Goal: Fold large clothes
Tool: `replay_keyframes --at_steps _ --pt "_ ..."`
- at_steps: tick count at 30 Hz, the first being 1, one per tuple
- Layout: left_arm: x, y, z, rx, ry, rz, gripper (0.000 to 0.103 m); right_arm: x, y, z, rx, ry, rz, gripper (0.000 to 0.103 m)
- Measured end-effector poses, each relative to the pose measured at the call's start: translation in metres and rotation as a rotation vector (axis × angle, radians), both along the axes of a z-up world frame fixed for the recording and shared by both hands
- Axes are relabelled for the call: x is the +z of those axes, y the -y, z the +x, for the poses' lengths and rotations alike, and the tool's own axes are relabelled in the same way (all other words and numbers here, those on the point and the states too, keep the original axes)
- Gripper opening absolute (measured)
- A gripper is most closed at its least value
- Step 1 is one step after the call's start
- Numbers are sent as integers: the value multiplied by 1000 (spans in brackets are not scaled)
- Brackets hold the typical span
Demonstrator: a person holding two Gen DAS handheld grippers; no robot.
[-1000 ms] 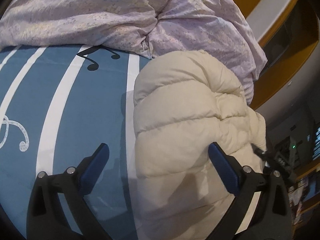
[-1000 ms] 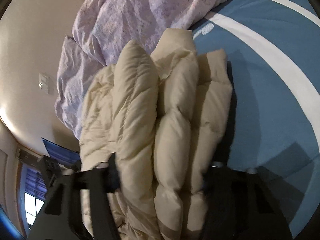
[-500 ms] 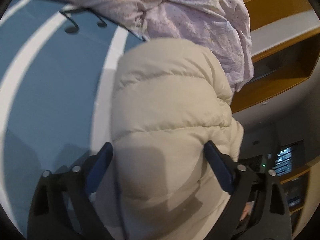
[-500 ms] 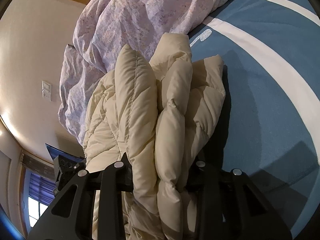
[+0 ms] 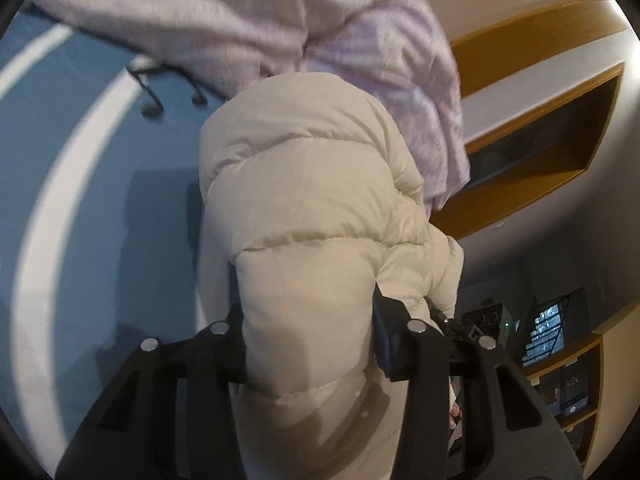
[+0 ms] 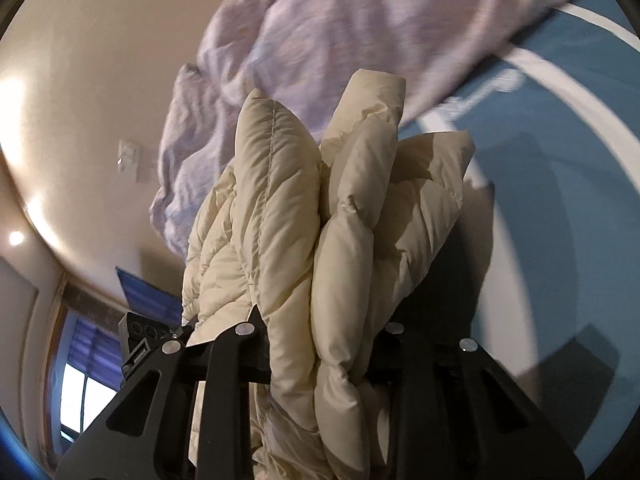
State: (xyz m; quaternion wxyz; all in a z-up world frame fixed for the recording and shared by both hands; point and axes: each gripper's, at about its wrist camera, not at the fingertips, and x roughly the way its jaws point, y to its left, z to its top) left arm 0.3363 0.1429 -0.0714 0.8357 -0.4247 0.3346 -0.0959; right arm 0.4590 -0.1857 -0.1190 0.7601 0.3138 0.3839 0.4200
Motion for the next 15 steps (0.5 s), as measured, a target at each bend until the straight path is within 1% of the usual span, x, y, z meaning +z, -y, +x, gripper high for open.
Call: replay_keyframes --at_steps 3,6,10,15 --pt "14 -22 -16 43 42 38 44 11 -28 1 39 34 0 28" --pt "21 -42 -27 83 61 69 44 19 -60 4 72 68 -26 27" --pt "17 -68 -33 127 51 91 44 20 -92 11 94 87 -69 27" --pt "6 -85 -23 155 38 141 44 17 -115 21 90 120 -102 27"
